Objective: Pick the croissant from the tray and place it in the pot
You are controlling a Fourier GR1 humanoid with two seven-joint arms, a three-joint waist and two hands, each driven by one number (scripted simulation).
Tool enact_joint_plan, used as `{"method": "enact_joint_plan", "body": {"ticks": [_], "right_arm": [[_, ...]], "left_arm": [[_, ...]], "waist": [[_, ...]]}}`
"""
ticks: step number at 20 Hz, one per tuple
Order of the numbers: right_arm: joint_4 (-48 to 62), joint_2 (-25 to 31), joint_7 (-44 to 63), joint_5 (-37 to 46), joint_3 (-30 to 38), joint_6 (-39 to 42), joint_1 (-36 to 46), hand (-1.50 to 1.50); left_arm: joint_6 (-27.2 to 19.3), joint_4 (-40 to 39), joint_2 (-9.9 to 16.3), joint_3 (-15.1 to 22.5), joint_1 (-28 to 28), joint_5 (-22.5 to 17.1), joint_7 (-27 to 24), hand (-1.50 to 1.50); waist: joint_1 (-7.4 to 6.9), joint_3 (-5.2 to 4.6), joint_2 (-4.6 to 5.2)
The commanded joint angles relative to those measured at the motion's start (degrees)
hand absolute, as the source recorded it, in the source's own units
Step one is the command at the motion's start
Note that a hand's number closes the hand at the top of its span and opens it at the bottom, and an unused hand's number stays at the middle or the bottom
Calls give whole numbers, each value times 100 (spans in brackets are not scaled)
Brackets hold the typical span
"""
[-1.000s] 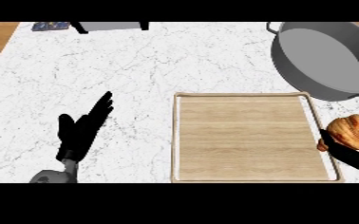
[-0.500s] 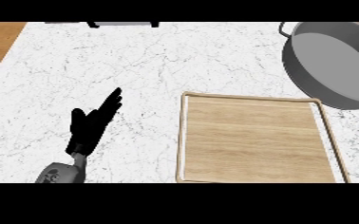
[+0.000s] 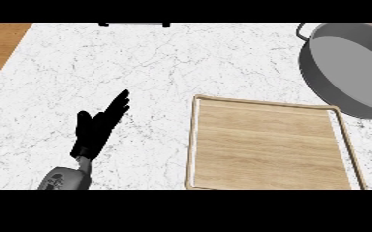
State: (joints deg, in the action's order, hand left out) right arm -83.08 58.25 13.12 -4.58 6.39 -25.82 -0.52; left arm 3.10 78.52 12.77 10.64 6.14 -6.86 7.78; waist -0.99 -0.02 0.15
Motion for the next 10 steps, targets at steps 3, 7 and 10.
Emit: {"method": "enact_joint_plan", "body": {"ticks": [3,7,10], "right_arm": [[686,350,1016,478,-609,877,1540,150],[1828,113,941,999,-1070,1347,2591,150],[2280,-372,906,1541,-1526,1403,3036,150]], "left_arm": [[265,-27,108,-104,-19,-38,-13,0],[248,-244,-44,-65,182,46,-15,0],[145,-178,-88,-24,22,172,-56,0]], "waist": [[-105,-1,21],[-172,1,52],[-154,2,41]]}}
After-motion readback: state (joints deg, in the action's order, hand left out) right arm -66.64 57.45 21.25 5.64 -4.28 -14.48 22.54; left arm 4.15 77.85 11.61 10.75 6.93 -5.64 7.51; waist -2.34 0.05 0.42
